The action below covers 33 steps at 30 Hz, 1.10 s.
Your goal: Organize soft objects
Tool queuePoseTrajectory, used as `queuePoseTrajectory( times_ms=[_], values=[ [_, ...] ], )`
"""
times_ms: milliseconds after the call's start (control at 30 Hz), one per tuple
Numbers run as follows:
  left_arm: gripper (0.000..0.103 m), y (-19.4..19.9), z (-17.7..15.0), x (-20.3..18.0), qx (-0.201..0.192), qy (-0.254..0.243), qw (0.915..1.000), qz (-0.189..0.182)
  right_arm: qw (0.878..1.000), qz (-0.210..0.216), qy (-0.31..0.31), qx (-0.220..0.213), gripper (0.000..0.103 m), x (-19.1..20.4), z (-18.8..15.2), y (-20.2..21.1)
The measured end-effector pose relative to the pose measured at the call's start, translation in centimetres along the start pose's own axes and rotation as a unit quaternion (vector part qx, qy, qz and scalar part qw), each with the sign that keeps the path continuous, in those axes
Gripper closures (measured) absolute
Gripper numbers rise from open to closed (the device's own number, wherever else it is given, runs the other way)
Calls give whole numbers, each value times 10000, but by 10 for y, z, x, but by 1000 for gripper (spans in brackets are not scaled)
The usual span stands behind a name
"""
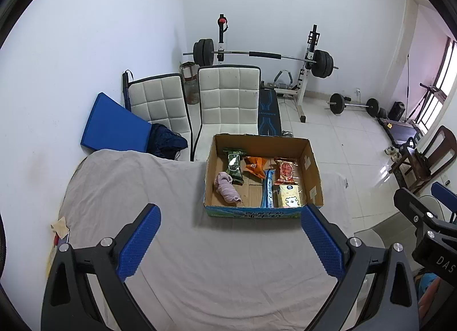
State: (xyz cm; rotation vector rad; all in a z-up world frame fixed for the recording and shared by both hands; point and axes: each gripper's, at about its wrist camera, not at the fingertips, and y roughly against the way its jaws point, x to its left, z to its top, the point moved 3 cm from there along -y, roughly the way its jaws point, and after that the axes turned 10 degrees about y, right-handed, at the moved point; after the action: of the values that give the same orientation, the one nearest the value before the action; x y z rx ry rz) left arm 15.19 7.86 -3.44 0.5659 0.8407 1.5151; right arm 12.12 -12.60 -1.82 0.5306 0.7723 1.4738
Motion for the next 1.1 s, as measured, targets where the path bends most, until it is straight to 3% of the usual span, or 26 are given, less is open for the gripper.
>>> queuePoseTrajectory(
  times_ms=[1100],
  values=[
    [2, -4, -4, -1, -7, -35, 10000, -35, 10000, 20, -12, -36, 2, -2, -1, 0]
  ],
)
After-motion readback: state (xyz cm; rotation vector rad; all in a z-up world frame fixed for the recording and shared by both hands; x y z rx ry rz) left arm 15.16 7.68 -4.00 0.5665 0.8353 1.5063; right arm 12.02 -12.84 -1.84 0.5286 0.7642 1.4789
